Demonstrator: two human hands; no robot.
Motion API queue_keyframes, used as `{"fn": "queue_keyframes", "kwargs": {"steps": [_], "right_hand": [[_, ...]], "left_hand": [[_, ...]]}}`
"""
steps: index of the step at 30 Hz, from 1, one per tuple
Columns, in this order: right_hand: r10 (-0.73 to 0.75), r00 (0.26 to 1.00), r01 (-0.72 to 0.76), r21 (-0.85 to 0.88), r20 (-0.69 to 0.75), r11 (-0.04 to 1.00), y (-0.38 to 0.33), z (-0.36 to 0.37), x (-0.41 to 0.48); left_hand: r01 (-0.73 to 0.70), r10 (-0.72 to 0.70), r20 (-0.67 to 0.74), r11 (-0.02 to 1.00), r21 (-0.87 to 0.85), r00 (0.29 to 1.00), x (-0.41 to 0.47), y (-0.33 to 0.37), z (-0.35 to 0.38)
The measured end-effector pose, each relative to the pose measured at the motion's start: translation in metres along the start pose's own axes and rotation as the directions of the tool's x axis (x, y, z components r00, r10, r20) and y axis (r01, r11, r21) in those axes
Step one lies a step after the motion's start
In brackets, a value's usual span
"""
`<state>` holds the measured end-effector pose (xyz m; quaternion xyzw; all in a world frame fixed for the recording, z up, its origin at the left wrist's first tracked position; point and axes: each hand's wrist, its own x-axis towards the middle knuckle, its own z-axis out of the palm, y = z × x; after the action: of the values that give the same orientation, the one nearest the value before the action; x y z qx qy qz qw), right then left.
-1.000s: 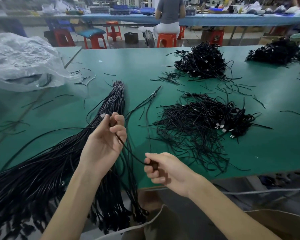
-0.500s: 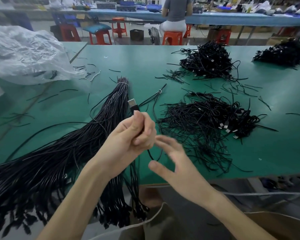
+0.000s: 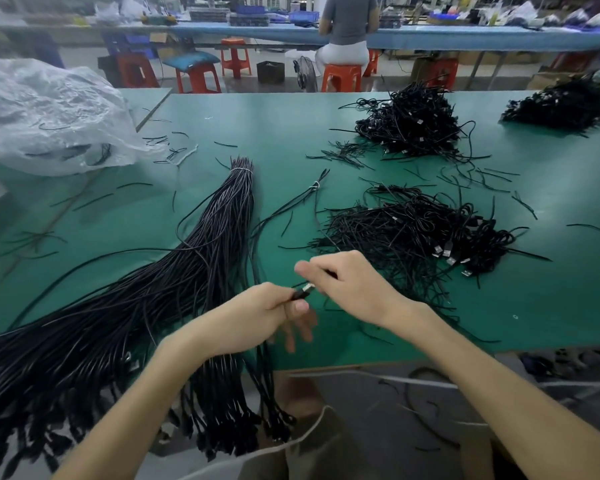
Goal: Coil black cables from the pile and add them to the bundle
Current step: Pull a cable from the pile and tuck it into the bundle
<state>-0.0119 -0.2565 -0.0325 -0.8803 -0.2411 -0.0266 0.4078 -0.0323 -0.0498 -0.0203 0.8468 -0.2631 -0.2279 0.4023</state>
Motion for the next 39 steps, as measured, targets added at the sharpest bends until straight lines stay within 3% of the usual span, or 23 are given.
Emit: {"fn": "queue_keyframes", "kwargs": {"steps": [3, 5, 7, 9, 11, 13, 15, 17, 20, 22, 25, 26, 28, 30, 31, 33, 36, 39], "right_hand": [[0.043, 0.992, -0.019, 0.203, -0.116, 0.979, -0.011, 0.009, 0.008], [0.127, 0.976, -0.052, 0.381, -0.175, 0.923, -0.018, 0.011, 0.01], [0.141, 0.967, -0.033, 0.441, -0.214, 0.897, -0.023, 0.013, 0.01], [0.111, 0.971, 0.0, 0.467, -0.212, 0.884, -0.028, 0.02, 0.008], [0.142, 0.971, -0.008, 0.564, -0.193, 0.826, -0.034, 0.03, 0.008], [0.208, 0.959, -0.036, 0.647, -0.191, 0.761, -0.039, 0.041, 0.009], [0.23, 0.952, -0.049, 0.64, -0.202, 0.767, -0.041, 0.055, 0.007], [0.241, 0.953, -0.073, 0.636, -0.183, 0.768, -0.039, 0.071, 0.001], [0.289, 0.945, -0.142, 0.606, -0.152, 0.783, -0.032, 0.087, -0.007], [0.309, 0.938, -0.166, 0.58, -0.155, 0.797, -0.026, 0.087, -0.009], [0.293, 0.94, -0.162, 0.525, -0.176, 0.836, -0.018, 0.076, -0.004], [0.29, 0.939, -0.166, 0.495, -0.186, 0.853, -0.016, 0.071, -0.002], [0.291, 0.935, -0.19, 0.407, -0.203, 0.894, -0.011, 0.062, 0.003], [0.262, 0.949, -0.196, 0.322, -0.177, 0.926, -0.008, 0.054, 0.009], [0.233, 0.96, -0.182, 0.287, -0.153, 0.94, -0.008, 0.05, 0.012], [0.178, 0.972, -0.139, 0.238, -0.151, 0.961, -0.011, 0.045, 0.018], [0.145, 0.957, -0.086, 0.232, -0.253, 0.969, -0.015, 0.041, 0.025], [0.11, 0.942, -0.043, 0.212, -0.317, 0.976, -0.02, 0.039, 0.027]], "left_hand": [[-0.044, 0.059, -0.277, 0.997, 0.059, 0.959, 0.009, -0.006, 0.005], [-0.122, 0.139, -0.392, 0.99, 0.066, 0.909, 0.01, -0.009, 0.007], [-0.183, 0.202, -0.491, 0.979, 0.088, 0.848, 0.008, -0.01, 0.01], [-0.233, 0.208, -0.574, 0.972, 0.031, 0.792, 0.009, -0.012, 0.011], [-0.285, 0.13, -0.621, 0.946, -0.156, 0.773, 0.012, -0.011, 0.013], [-0.355, 0.021, -0.596, 0.82, -0.449, 0.803, 0.016, -0.007, 0.021], [-0.398, -0.06, -0.557, 0.637, -0.66, 0.828, 0.02, -0.002, 0.024], [-0.44, -0.111, -0.551, 0.48, -0.758, 0.827, 0.023, 0.003, 0.018], [-0.476, -0.149, -0.5, 0.169, -0.863, 0.853, 0.021, 0.009, 0.001], [-0.449, -0.119, -0.457, 0.089, -0.889, 0.881, 0.015, 0.01, -0.005], [-0.389, -0.043, -0.4, 0.155, -0.908, 0.916, 0.002, 0.006, -0.008], [-0.365, 0.009, -0.375, 0.251, -0.896, 0.927, -0.002, 0.004, -0.009], [-0.285, 0.1, -0.28, 0.582, -0.761, 0.955, -0.01, 0.002, -0.007], [-0.127, 0.075, -0.127, 0.873, -0.471, 0.989, -0.013, 0.002, 0.0], [-0.065, 0.039, -0.086, 0.943, -0.327, 0.996, -0.011, 0.002, 0.005], [-0.026, 0.005, -0.158, 0.991, -0.132, 0.987, -0.006, 0.0, 0.011], [-0.08, 0.007, -0.396, 0.982, -0.168, 0.918, 0.001, -0.005, 0.014], [-0.106, 0.022, -0.509, 0.985, -0.137, 0.861, 0.007, -0.008, 0.02]]}}
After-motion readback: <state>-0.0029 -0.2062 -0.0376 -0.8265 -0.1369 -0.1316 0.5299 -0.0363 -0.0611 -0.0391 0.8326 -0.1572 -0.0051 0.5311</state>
